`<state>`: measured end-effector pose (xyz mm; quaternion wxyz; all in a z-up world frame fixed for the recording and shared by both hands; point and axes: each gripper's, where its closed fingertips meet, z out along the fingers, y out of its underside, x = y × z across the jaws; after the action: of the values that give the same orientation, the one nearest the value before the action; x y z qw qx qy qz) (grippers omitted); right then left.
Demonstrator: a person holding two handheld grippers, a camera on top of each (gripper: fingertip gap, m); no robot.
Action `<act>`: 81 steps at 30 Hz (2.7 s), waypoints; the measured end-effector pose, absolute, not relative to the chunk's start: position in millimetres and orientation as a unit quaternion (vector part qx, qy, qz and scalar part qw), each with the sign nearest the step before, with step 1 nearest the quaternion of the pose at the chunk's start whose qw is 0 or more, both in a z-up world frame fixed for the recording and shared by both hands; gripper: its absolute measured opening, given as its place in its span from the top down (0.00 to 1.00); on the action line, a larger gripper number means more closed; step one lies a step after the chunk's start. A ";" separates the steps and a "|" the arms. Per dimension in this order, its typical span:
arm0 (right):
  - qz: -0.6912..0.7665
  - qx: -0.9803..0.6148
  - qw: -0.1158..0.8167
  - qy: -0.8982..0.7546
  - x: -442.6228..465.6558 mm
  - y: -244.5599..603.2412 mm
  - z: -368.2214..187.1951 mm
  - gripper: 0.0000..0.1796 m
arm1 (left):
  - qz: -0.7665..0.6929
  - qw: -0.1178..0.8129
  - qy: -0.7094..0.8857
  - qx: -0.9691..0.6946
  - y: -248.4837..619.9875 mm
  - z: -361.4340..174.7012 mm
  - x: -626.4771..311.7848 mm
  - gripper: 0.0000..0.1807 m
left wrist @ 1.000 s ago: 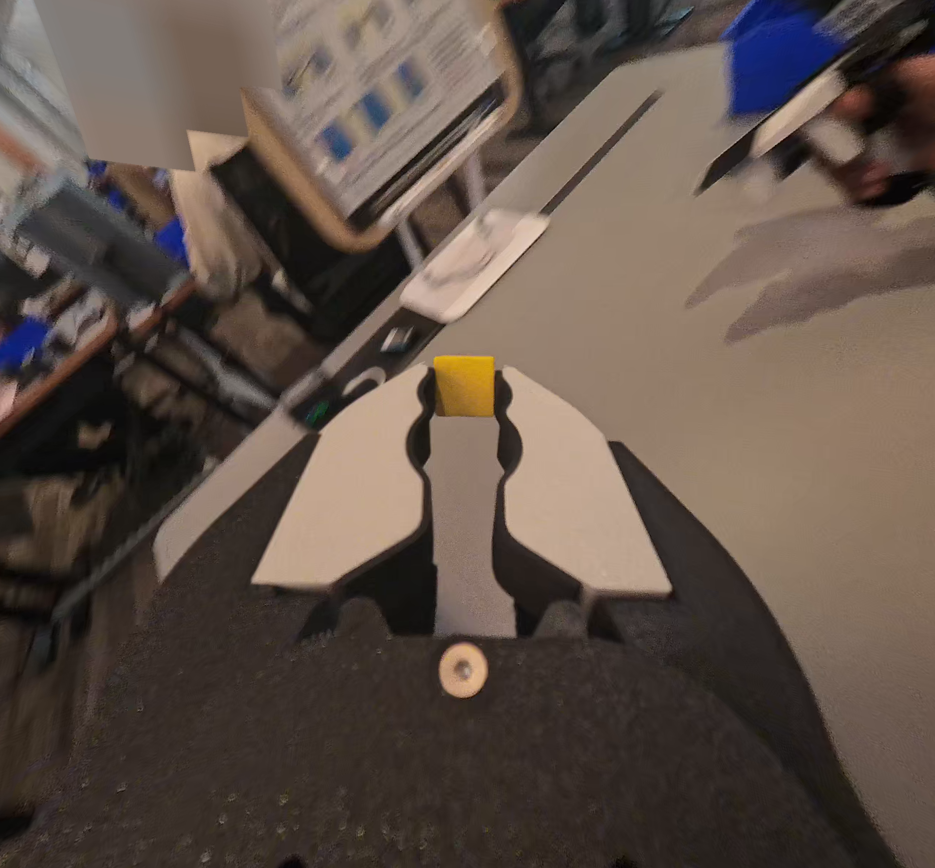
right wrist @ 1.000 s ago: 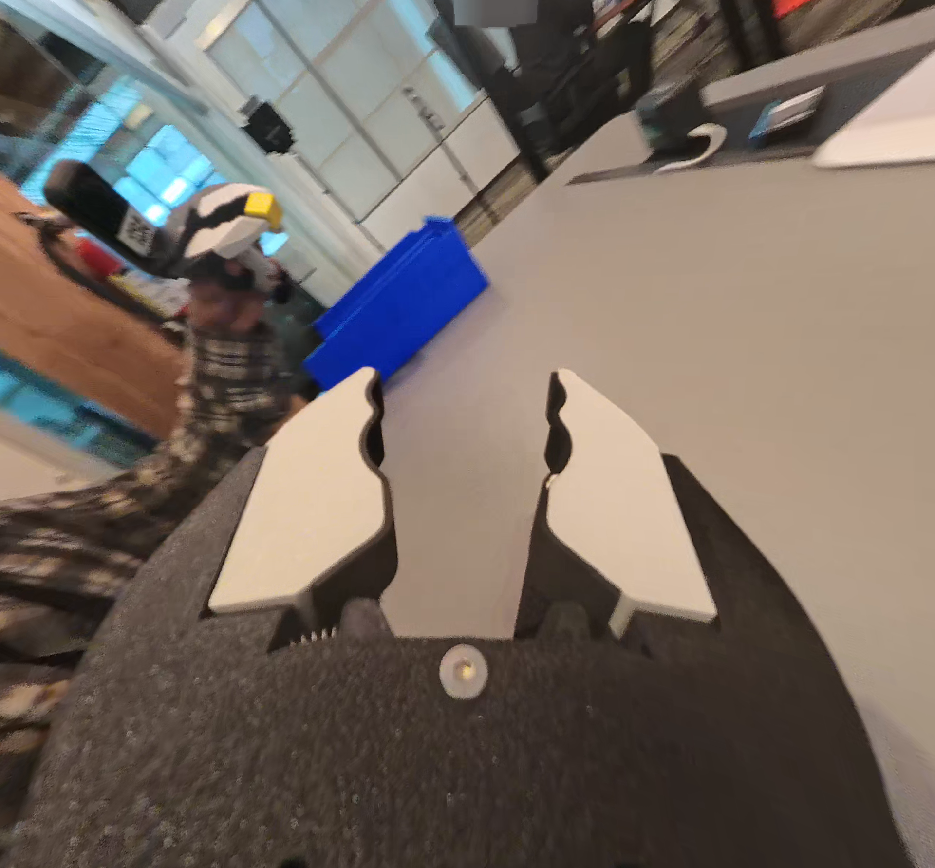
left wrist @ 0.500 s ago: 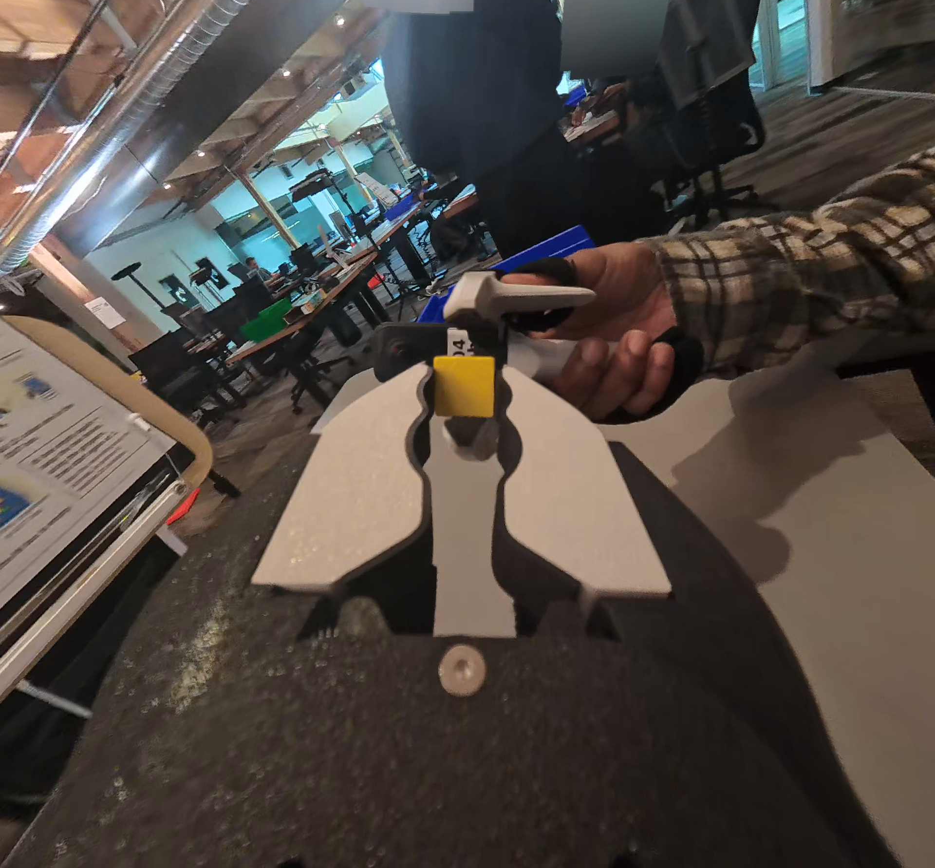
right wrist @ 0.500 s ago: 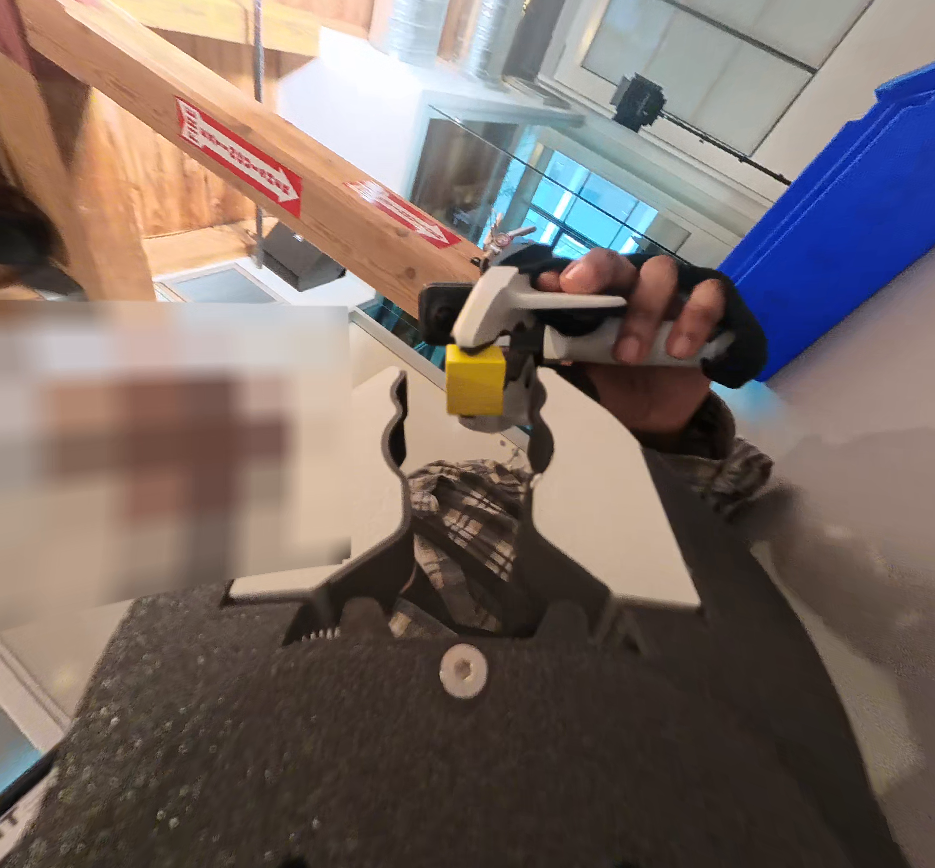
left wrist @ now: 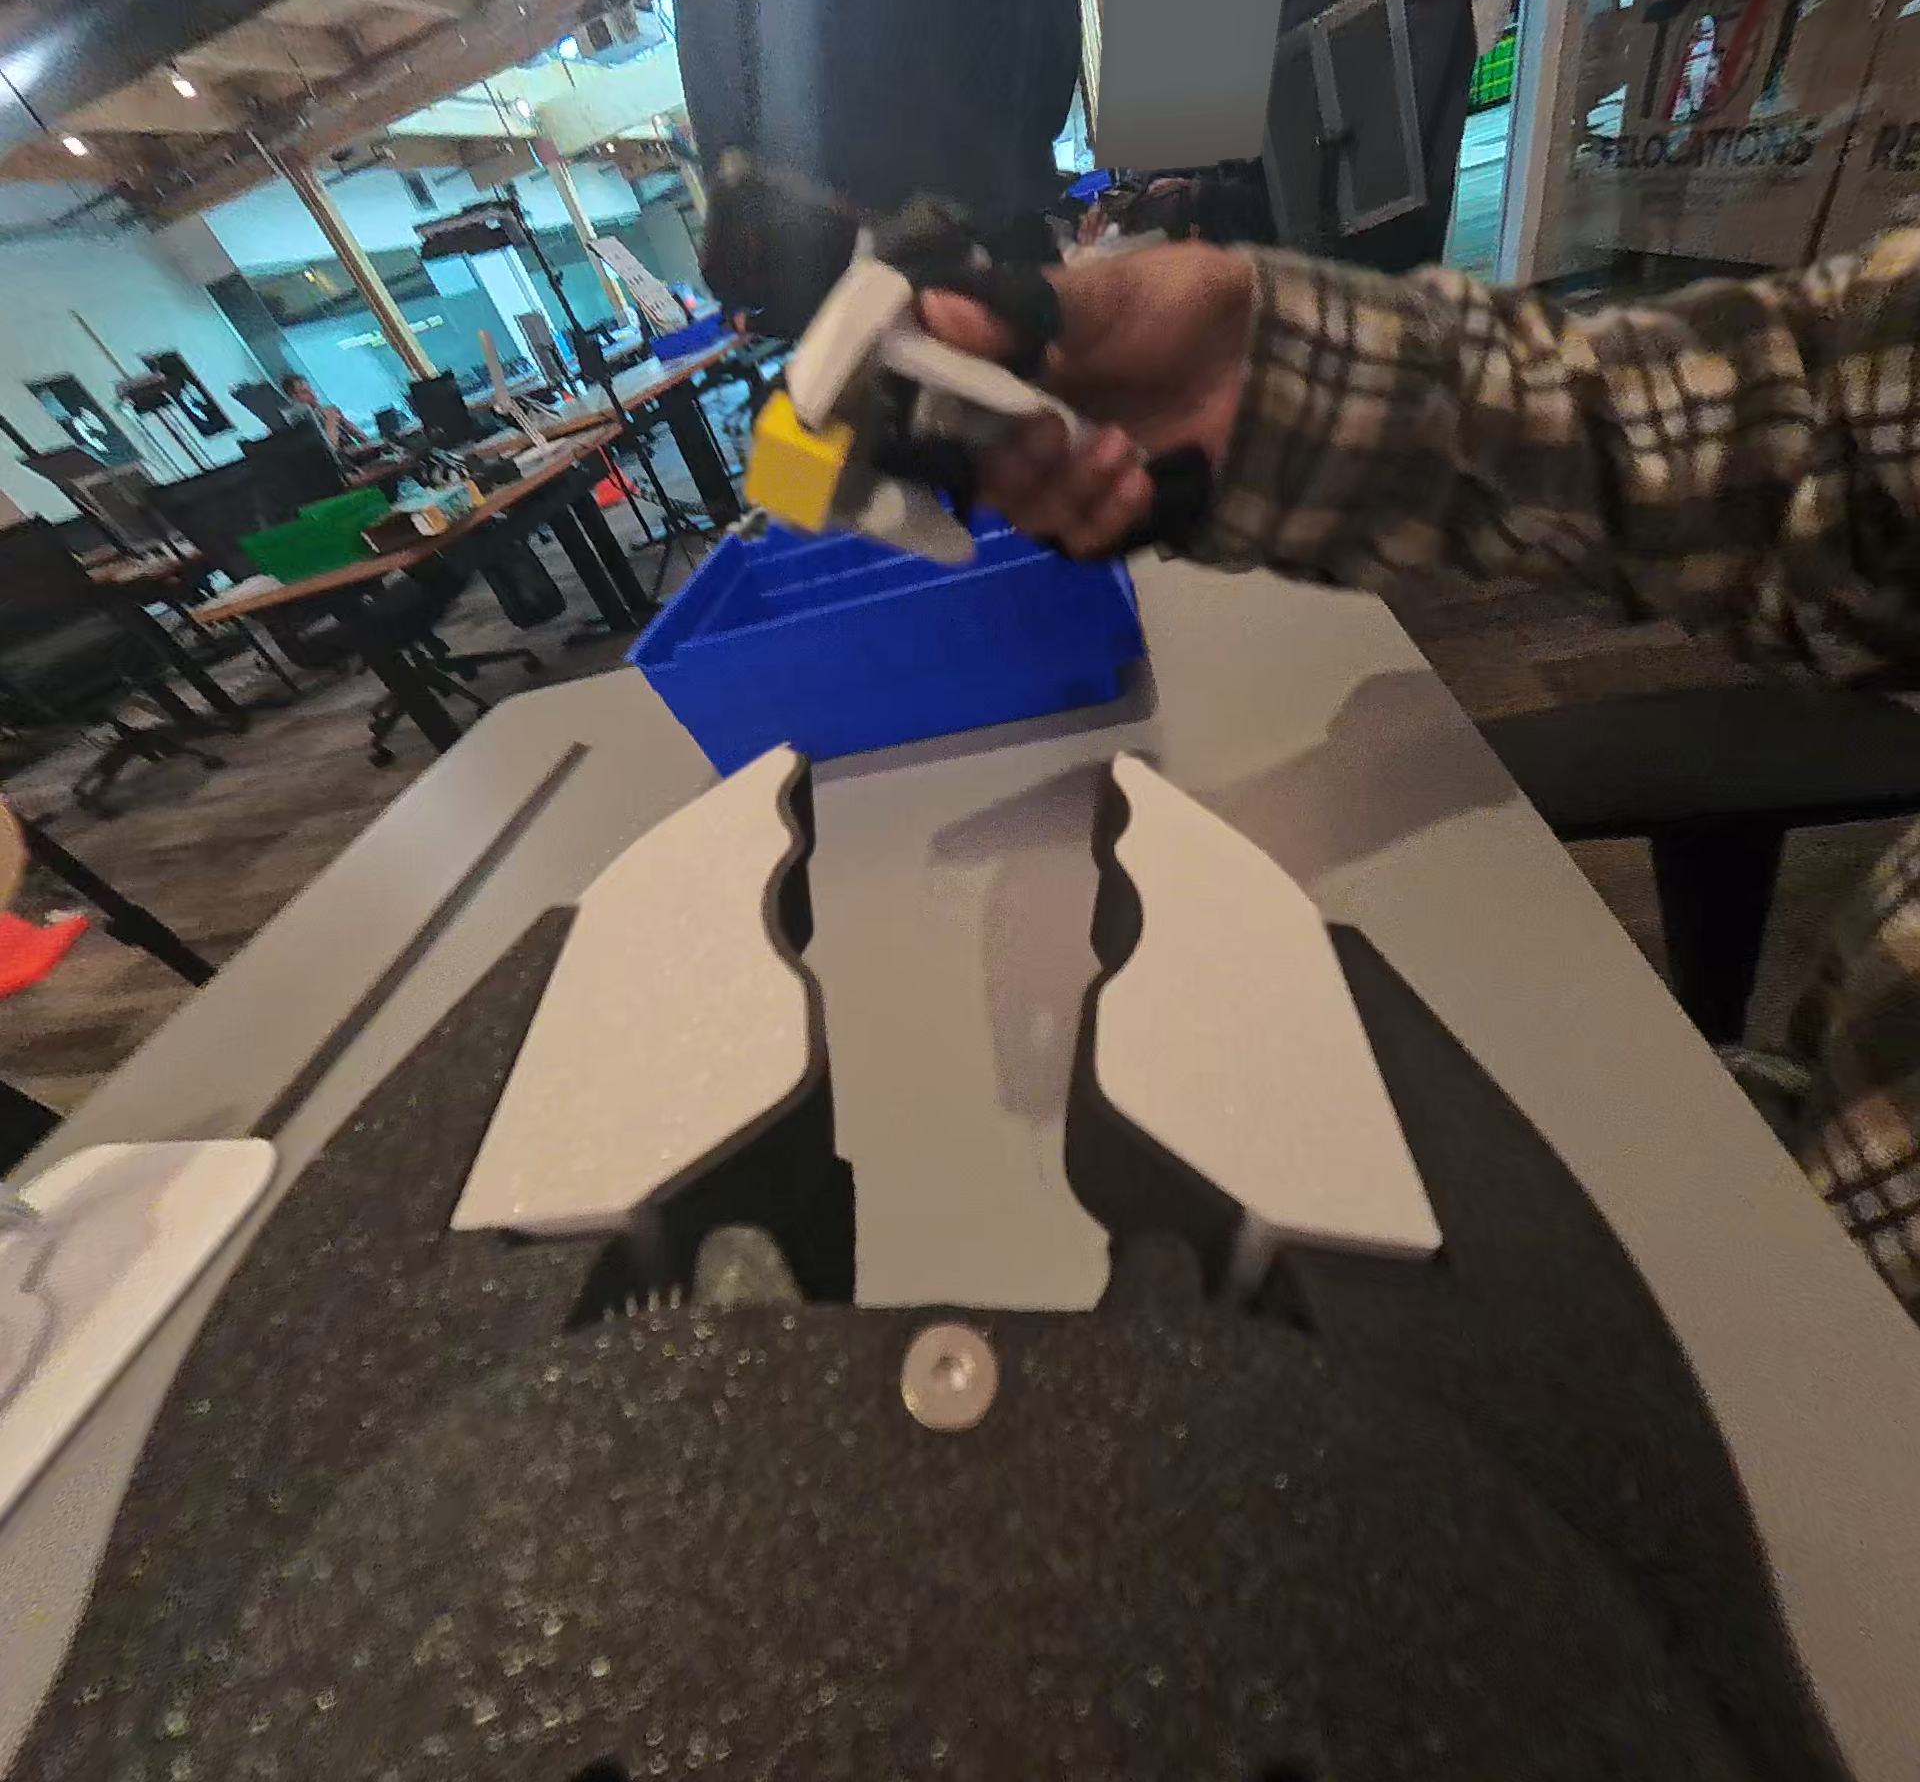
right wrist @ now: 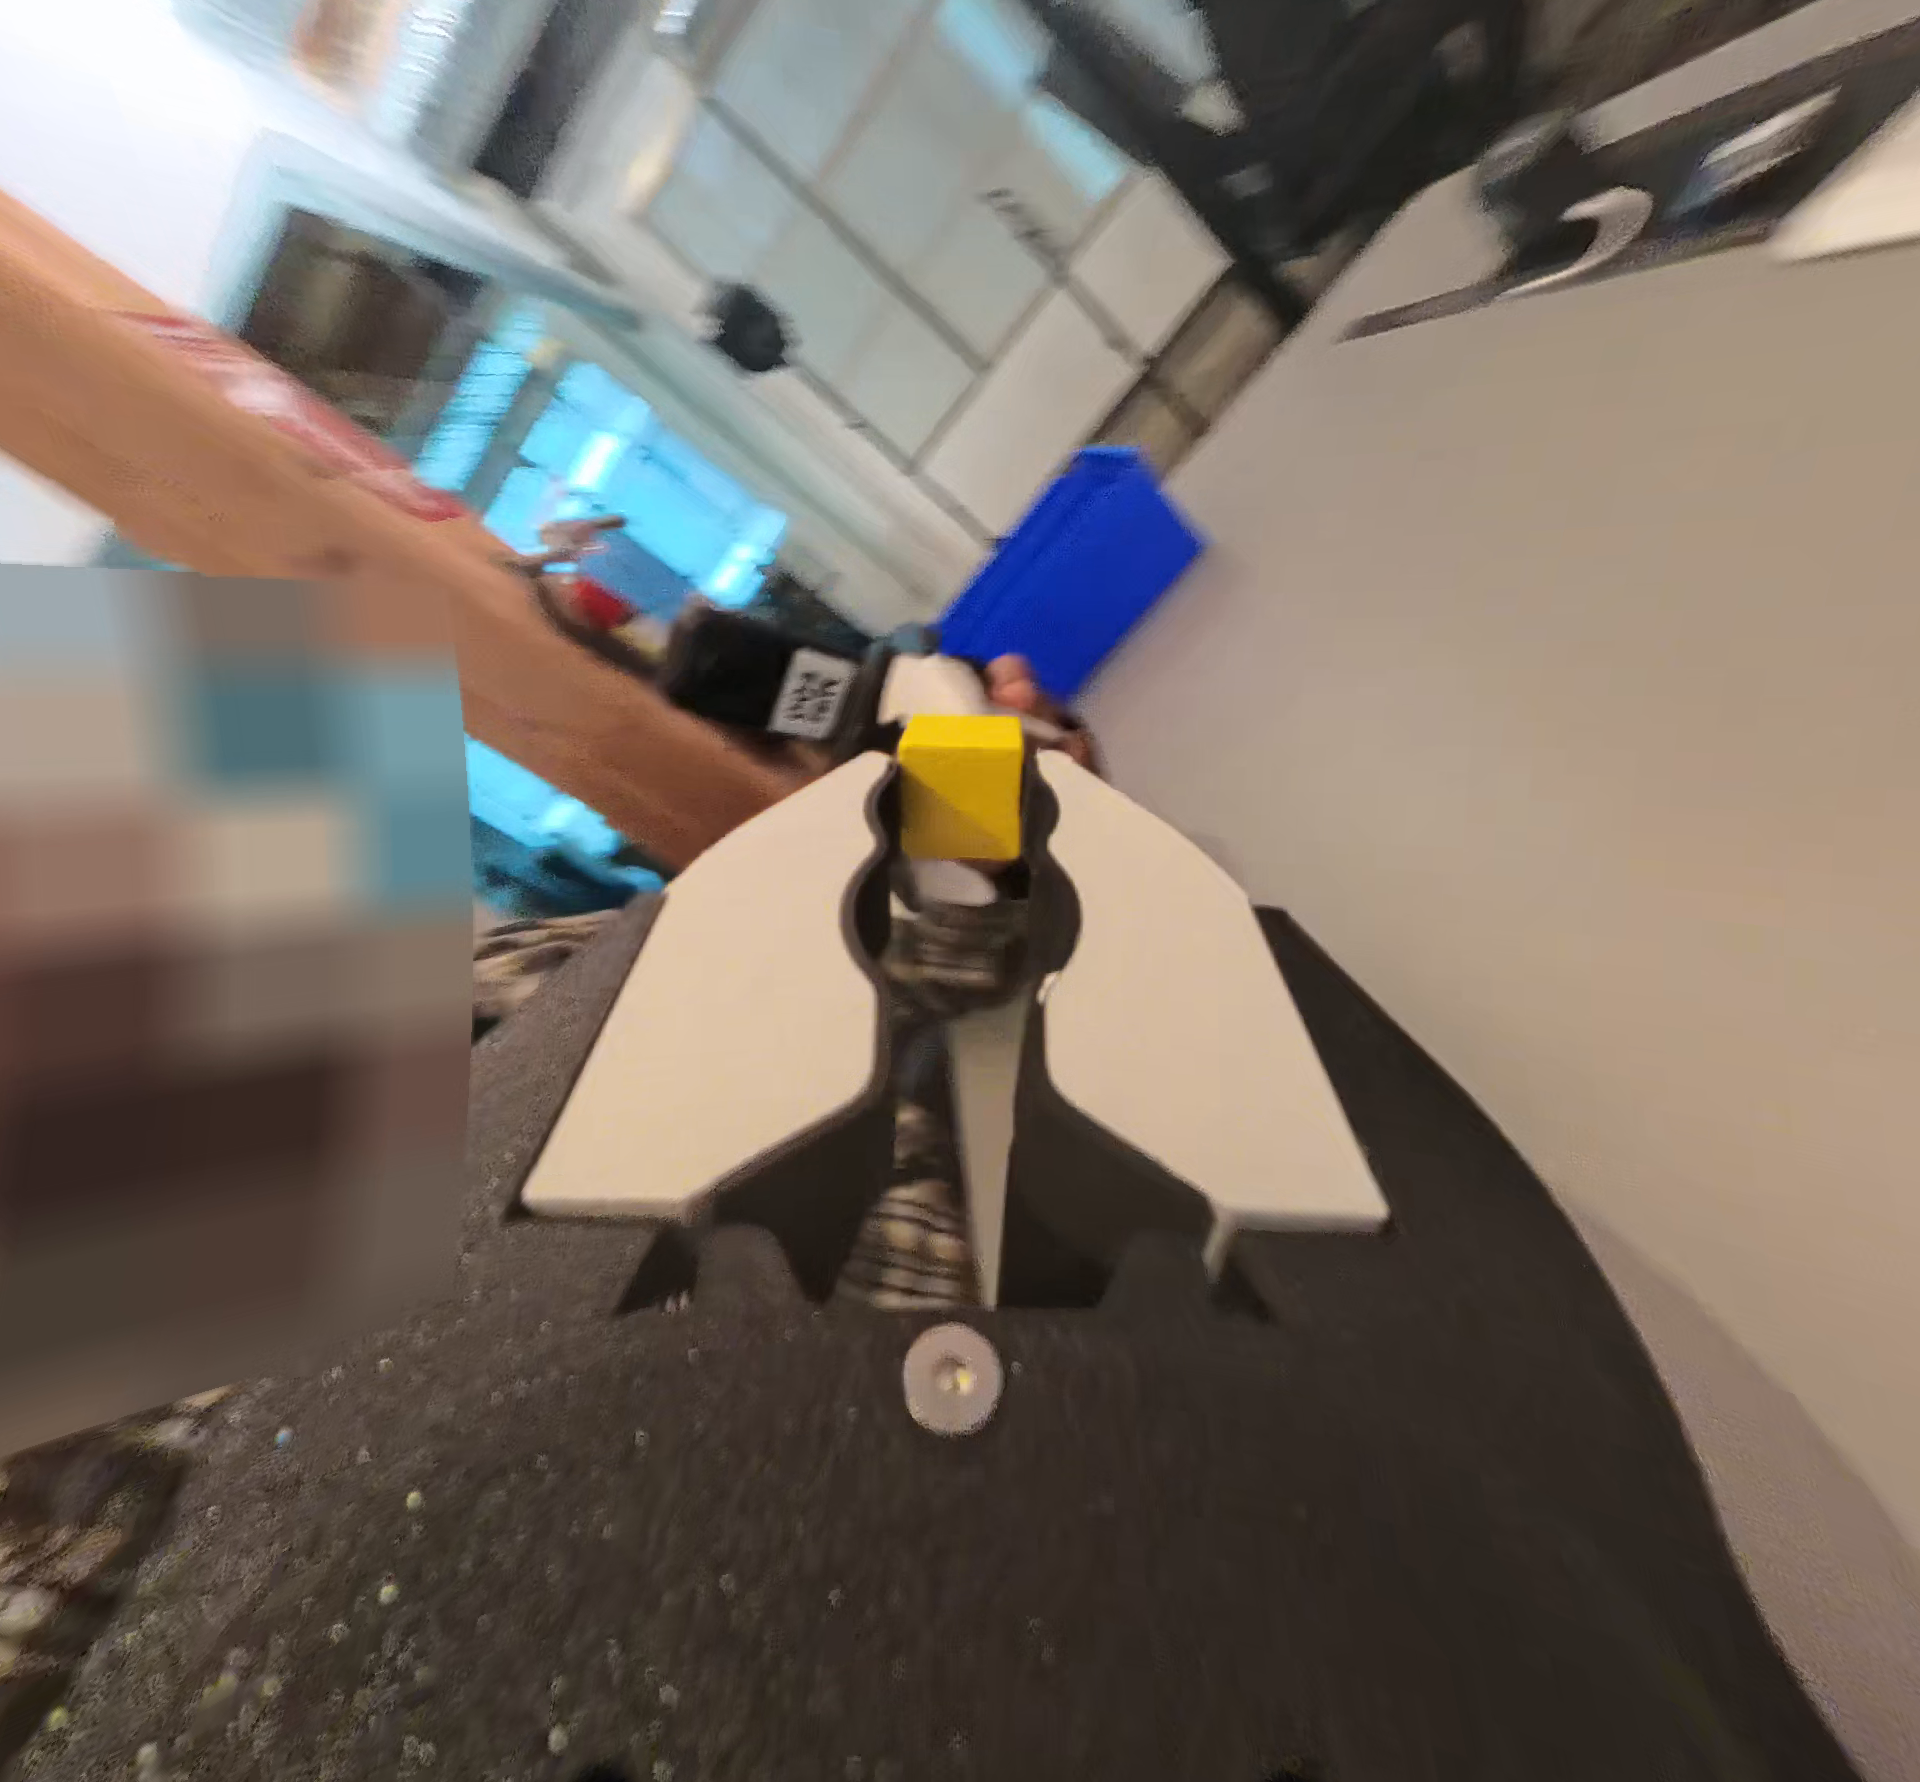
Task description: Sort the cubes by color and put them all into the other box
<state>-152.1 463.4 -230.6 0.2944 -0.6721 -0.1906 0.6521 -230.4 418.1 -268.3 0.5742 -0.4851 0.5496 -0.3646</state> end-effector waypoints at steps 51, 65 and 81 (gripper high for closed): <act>0.010 -0.983 0.185 -0.013 234.3 561.9 -294.1 0.58 | -0.336 0.449 0.613 -0.557 346.8 -348.5 -264.5 0.77; 0.094 -0.992 0.008 0.084 249.7 534.6 -402.2 0.95 | -0.342 0.472 0.583 -0.566 336.1 -330.2 -287.2 0.77; 0.037 -0.999 0.015 -0.006 217.1 533.7 -404.1 0.99 | -0.328 0.512 0.537 -0.584 316.1 -322.7 -305.9 0.78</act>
<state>217.1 533.7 -404.1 0.0153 -0.9992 -0.0060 0.0367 -305.9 316.1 -322.7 0.5122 -0.5843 0.5373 -0.3278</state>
